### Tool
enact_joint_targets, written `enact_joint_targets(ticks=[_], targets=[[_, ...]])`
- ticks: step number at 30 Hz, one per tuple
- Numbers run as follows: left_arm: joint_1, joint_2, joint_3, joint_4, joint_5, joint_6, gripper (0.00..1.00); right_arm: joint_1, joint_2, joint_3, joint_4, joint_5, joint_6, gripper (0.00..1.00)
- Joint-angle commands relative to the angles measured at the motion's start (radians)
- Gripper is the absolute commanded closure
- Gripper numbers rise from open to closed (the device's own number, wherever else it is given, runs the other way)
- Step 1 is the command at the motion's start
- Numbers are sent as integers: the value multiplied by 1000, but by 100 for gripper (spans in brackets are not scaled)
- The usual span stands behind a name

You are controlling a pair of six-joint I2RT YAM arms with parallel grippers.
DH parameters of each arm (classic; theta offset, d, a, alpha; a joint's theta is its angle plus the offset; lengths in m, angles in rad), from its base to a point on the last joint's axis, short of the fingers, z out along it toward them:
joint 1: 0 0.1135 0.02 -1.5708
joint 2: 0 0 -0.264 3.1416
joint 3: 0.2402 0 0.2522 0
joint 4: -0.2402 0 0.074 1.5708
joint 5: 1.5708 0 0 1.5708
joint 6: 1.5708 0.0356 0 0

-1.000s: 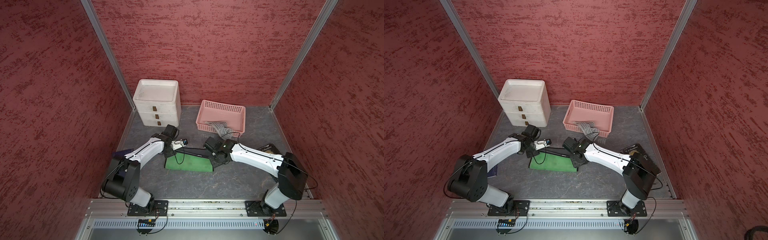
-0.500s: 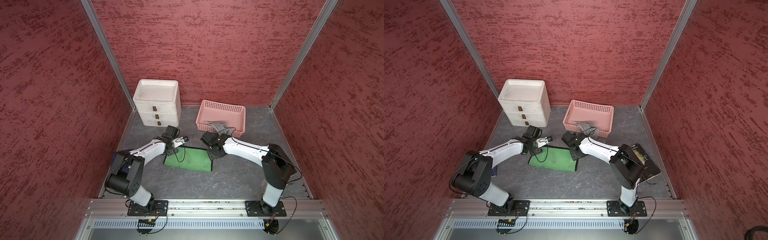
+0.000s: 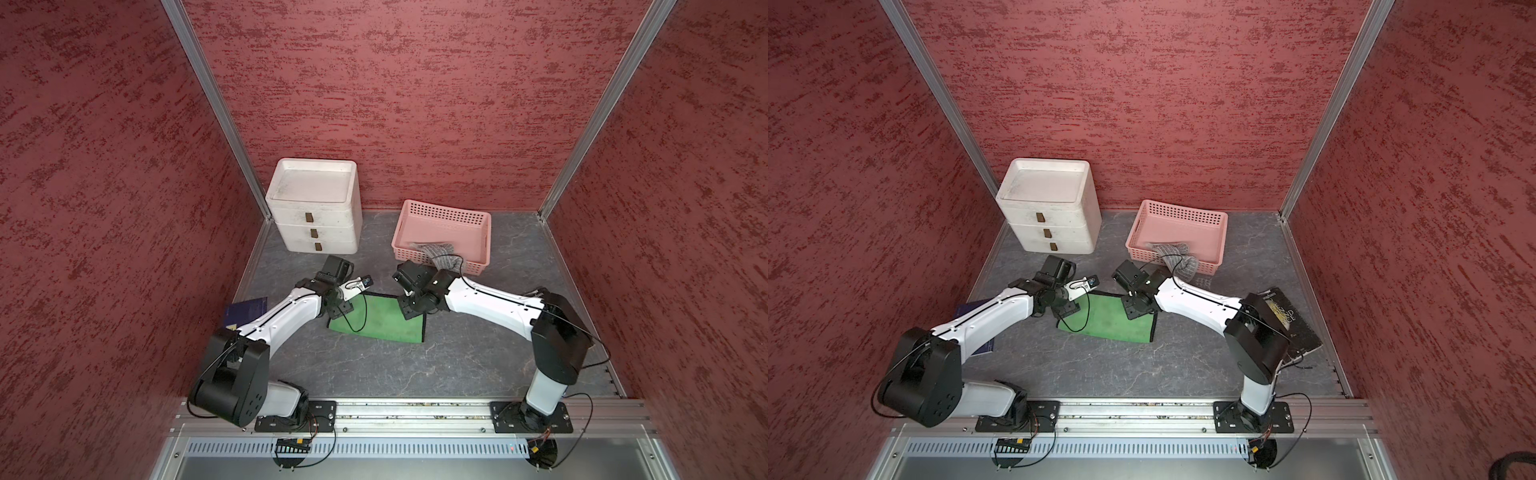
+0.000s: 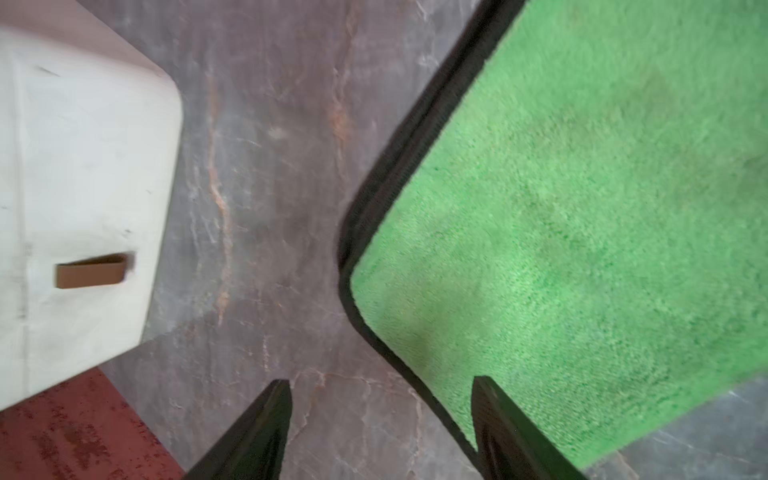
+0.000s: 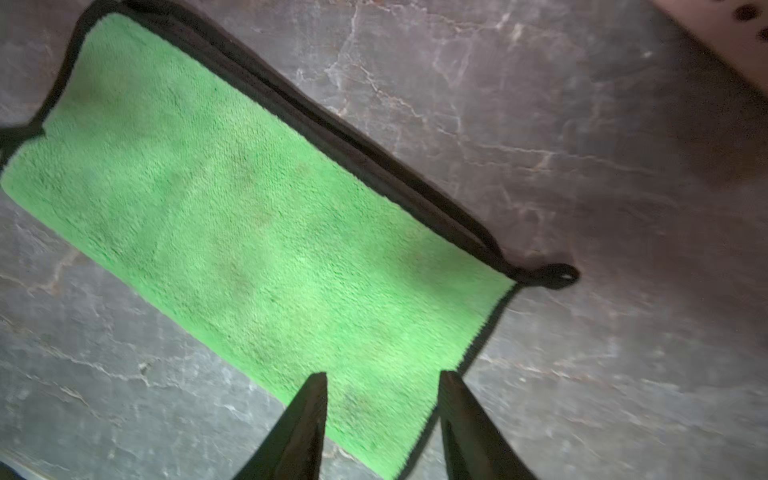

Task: Fold the square dishcloth
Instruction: Fold the cleaning item at the center of the board, then adjust the cleaning item at the center of the board.

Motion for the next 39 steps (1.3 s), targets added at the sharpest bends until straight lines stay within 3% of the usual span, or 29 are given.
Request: enact_joint_targets(ticks=[1, 7, 17, 21, 26, 29, 33, 39], targets=[[8, -17, -56, -53, 18, -20, 28, -57, 55, -6, 94, -117, 6, 63], [9, 19, -105, -3, -10, -23, 29, -95, 76, -93, 140, -118, 21, 68], [-7, 182, -89, 179, -121, -18, 29, -88, -8, -301, 192, -111, 74, 75], [-9, 217, -53, 228, -135, -4, 29, -36, -105, -419, 213, -107, 128, 78], [-40, 283, 25, 260, -140, 5, 28, 131, -245, -497, 177, -91, 216, 78], [-80, 328, 79, 267, -149, -5, 28, 167, -326, -497, 171, -144, 221, 76], [-116, 367, 129, 309, -138, -44, 27, 138, -357, -412, 165, -209, 166, 73], [-82, 231, 146, 244, -38, -124, 26, 17, -176, -206, 177, -314, 52, 73]])
